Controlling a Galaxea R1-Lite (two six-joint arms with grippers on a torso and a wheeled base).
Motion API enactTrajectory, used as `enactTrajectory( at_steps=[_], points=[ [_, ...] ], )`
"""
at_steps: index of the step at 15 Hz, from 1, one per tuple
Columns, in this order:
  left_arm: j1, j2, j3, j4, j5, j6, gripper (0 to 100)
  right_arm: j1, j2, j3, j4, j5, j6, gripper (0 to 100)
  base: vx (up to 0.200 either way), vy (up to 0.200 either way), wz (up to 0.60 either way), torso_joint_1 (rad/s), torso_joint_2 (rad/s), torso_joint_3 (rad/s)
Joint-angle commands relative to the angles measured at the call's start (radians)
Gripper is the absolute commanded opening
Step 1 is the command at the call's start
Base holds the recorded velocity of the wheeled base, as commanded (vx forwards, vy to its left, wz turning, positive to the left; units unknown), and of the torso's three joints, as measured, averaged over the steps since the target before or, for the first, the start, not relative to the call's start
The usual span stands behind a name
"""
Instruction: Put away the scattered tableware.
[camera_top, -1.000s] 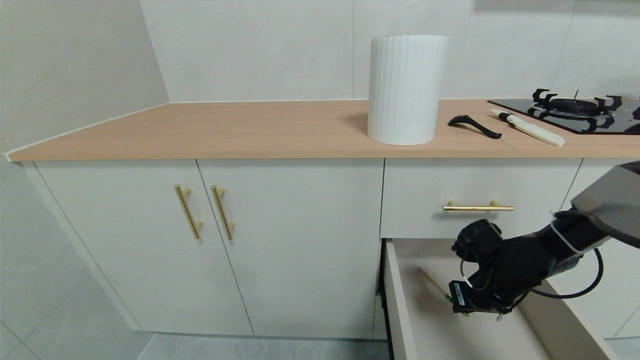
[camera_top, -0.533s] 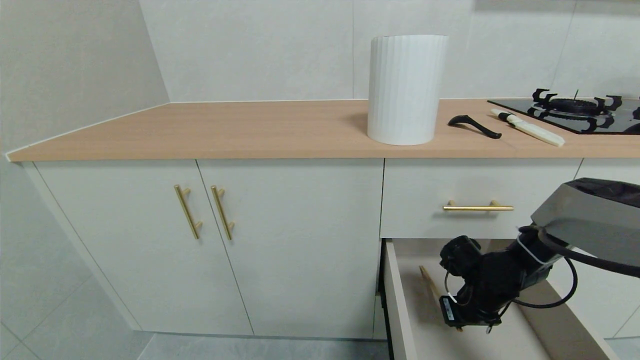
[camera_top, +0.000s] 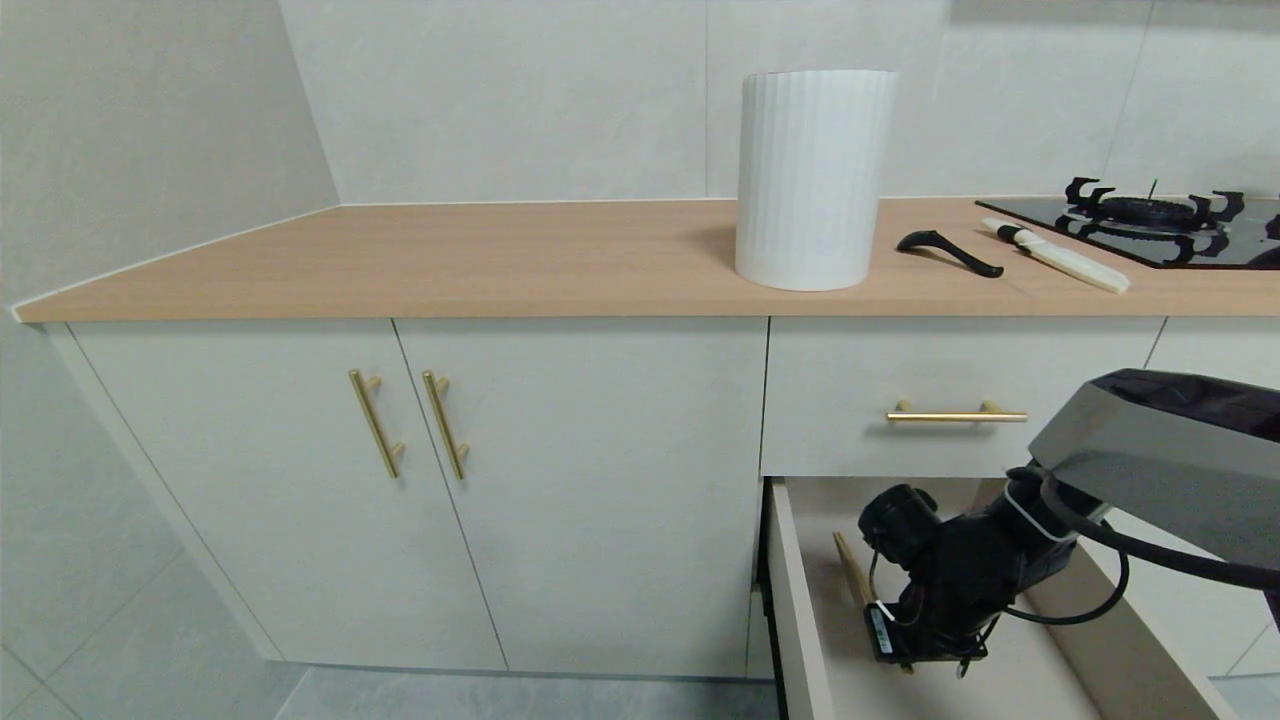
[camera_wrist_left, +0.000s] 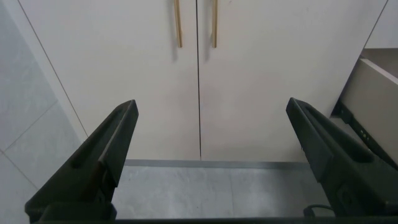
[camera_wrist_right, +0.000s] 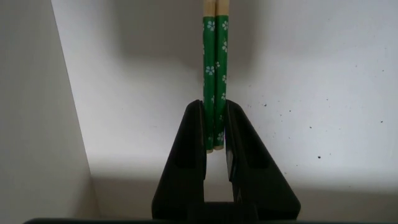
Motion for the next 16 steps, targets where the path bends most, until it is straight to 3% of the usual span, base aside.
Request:
enactTrajectory(
  at_steps=[1,3,4,13,16],
  points=[
    [0.000,0.000,0.000,0.000,0.000,0.000,100,0.002,0.001,0.002,-0.001,0.001,0.000,0,0.000,0.000,0.00,0.000,0.00,0.000],
    [0.000,0.000,0.000,0.000,0.000,0.000,100,0.000,0.001,0.002,-0.001,0.001,0.000,0,0.000,0.000,0.00,0.000,0.00,0.000],
    [0.000,0.000,0.000,0.000,0.000,0.000,100,0.000,0.001,0.002,-0.001,0.001,0.000,100,0.000,0.000,0.00,0.000,0.00,0.000],
    [0.000,0.000,0.000,0.000,0.000,0.000,100,0.000,-0.007,0.003,0.001,0.001,0.000,100,0.000,0.000,0.00,0.000,0.00,0.000],
    [0.000,0.000,0.000,0.000,0.000,0.000,100,-0.010,-0.110,0.026,0.007,-0.003,0.018,100,0.000,0.000,0.00,0.000,0.00,0.000]
  ],
)
